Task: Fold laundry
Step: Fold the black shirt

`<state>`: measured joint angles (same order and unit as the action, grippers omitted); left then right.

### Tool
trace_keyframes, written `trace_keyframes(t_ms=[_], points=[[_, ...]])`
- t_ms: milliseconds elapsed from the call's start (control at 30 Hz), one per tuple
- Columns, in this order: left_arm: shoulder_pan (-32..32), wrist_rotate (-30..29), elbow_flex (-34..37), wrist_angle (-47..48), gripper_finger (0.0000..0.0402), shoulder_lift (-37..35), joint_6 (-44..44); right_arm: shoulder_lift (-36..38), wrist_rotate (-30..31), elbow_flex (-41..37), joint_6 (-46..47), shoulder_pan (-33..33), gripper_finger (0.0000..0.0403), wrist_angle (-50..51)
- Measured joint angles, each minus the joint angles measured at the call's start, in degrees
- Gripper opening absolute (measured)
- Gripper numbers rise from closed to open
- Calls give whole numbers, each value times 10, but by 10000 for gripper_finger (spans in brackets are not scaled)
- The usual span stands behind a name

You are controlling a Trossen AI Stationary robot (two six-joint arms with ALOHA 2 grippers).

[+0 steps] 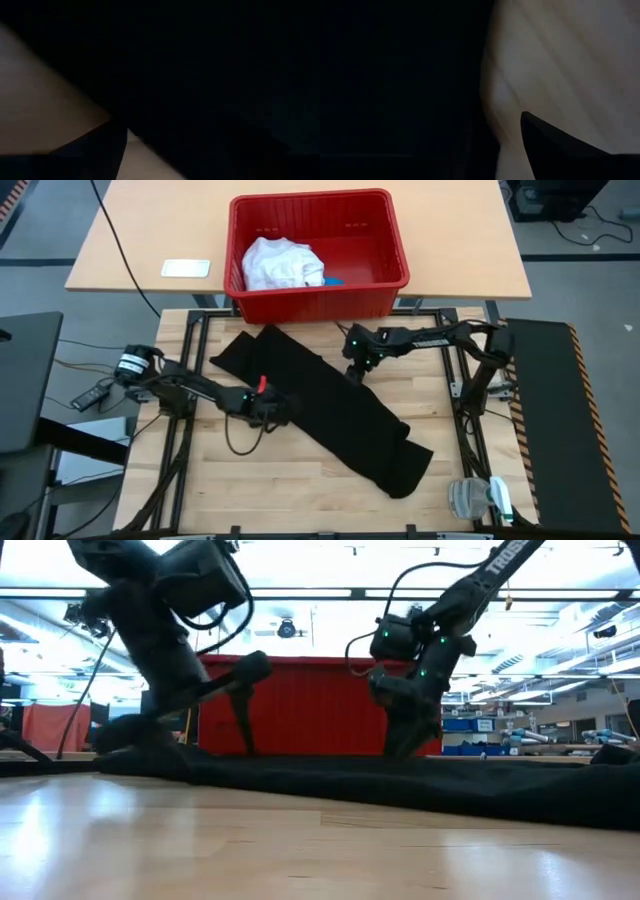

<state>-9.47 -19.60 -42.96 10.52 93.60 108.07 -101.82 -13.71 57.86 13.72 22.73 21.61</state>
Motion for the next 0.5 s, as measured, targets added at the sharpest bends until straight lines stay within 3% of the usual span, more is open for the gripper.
trace_keyframes(t_ms=[167, 367, 433, 500], points=[[24, 38, 1, -41, 315, 11, -64, -23, -84, 0, 27, -34, 174, 12], [29, 77, 0, -11, 284, -3, -205, -1, -200, 0, 97, -117, 174, 49], [30, 103, 1, -1, 268, -6, -236, 21, -179, 0, 94, -126, 173, 88], [31, 123, 1, 0, 251, -7, -258, 43, -117, 0, 68, -119, 174, 134]])
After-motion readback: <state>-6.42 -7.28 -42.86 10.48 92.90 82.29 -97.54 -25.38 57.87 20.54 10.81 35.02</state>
